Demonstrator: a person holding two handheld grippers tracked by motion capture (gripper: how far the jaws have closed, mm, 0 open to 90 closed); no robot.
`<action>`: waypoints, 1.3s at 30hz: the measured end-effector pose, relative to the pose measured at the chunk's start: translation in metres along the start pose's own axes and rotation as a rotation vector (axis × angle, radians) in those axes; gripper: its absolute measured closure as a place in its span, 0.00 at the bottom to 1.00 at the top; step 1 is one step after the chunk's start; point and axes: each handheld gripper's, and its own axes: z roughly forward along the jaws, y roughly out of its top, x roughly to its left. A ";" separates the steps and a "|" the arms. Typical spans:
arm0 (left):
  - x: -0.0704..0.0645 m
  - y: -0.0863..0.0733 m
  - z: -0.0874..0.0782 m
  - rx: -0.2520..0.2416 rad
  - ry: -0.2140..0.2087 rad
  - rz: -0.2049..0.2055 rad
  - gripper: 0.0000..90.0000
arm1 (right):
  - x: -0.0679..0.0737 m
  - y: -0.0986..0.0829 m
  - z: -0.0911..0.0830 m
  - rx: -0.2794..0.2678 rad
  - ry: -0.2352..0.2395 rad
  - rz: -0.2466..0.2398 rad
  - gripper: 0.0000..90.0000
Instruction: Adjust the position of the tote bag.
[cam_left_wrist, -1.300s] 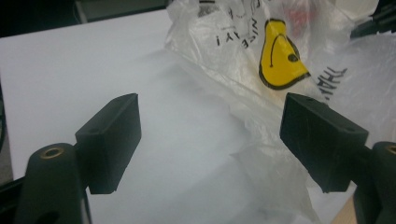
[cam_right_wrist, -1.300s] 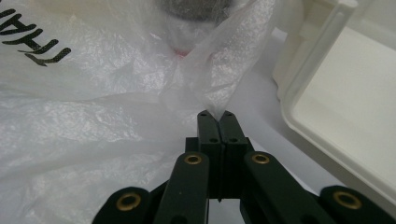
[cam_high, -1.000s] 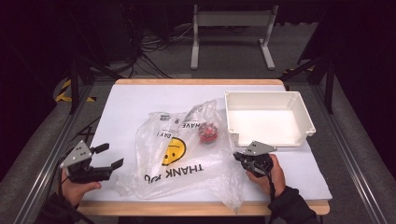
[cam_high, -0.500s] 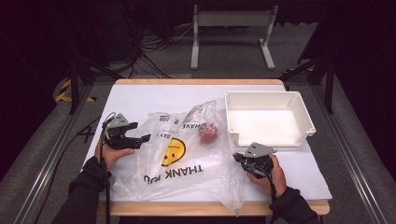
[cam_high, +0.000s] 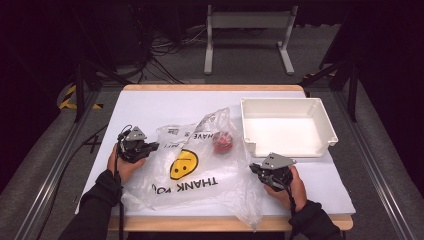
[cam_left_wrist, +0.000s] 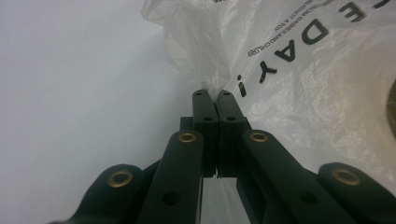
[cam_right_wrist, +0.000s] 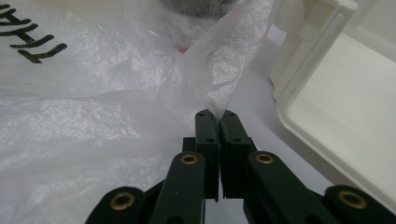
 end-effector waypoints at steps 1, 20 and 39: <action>0.001 -0.001 -0.002 -0.001 0.016 0.005 0.99 | 0.000 0.000 0.000 0.001 -0.001 0.000 0.99; 0.032 -0.024 -0.048 -0.056 0.201 -0.057 1.00 | 0.000 0.012 0.022 0.014 -0.002 -0.021 0.99; 0.033 -0.032 -0.081 -0.168 0.218 -0.035 0.73 | -0.002 0.028 0.035 -0.035 0.005 -0.031 0.84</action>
